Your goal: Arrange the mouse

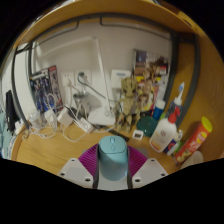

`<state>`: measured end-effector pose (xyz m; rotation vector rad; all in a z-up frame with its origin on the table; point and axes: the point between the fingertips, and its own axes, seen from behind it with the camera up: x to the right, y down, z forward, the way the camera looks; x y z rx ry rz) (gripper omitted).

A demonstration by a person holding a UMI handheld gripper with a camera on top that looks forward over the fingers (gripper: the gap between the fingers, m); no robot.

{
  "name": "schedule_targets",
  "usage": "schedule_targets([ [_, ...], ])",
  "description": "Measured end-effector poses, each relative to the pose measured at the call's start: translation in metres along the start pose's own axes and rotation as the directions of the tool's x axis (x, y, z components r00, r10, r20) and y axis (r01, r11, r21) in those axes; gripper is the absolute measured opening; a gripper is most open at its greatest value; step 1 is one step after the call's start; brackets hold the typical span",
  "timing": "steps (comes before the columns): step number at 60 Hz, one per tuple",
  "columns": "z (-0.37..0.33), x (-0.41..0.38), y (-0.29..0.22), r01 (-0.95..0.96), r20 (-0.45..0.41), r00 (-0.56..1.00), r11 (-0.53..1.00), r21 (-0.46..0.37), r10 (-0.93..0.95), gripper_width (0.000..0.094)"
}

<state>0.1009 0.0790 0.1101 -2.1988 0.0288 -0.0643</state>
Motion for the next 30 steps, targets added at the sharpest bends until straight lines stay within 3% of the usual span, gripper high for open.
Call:
schedule_targets([
  [9,0.033,0.005,0.059,-0.034,0.034,0.999,0.993,-0.117,0.039,0.0392],
  [23,0.059,0.002,0.112,-0.013,0.052,0.998,0.978,-0.210,0.025,0.0395],
  [30,0.061,0.003,0.110,-0.021,0.037,0.999,0.984,-0.175,0.028,0.0415],
])
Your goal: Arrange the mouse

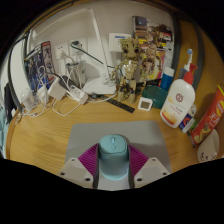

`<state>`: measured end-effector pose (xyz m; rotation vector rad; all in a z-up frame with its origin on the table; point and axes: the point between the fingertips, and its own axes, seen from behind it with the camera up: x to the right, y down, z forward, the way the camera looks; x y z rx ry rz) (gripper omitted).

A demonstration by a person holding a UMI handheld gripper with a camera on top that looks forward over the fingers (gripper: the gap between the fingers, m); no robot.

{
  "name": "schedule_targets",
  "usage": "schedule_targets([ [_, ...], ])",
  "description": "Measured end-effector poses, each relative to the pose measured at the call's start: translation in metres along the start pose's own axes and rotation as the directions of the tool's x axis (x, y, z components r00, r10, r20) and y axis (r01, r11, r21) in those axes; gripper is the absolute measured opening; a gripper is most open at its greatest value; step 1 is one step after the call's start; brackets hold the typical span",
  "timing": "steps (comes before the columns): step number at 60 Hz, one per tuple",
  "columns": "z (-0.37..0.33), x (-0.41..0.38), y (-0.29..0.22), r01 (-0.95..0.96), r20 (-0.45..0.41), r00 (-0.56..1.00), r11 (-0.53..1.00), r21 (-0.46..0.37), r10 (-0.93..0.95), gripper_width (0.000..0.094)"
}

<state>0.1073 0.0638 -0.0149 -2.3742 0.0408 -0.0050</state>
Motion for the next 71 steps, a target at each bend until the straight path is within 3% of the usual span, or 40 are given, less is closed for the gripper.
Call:
schedule_targets([
  [3,0.000,0.000,0.000,0.003,-0.009,1.000,1.000,0.003,-0.003,0.0453],
  [4,0.000,0.000,0.000,0.003,-0.012,1.000,1.000,0.003,-0.003,0.0514],
  [5,0.001,0.000,0.000,0.001,-0.015,1.000,1.000,0.003,-0.001,0.0481],
  [10,0.000,0.001,0.001,-0.021,-0.035,0.999,1.000,-0.010,0.020,0.0548],
  [17,-0.014,-0.001,0.005,0.001,-0.047,0.999,0.999,-0.050,-0.004,0.0859],
  [41,-0.166,-0.043,-0.047,0.047,-0.150,0.988,0.997,0.066,-0.036,0.0858],
  [53,-0.225,-0.088,-0.053,0.033,-0.141,0.990,0.990,0.137,-0.014,0.0859],
  [71,-0.270,-0.145,-0.040,0.028,-0.116,0.993,0.984,0.175,-0.007,0.0861],
])
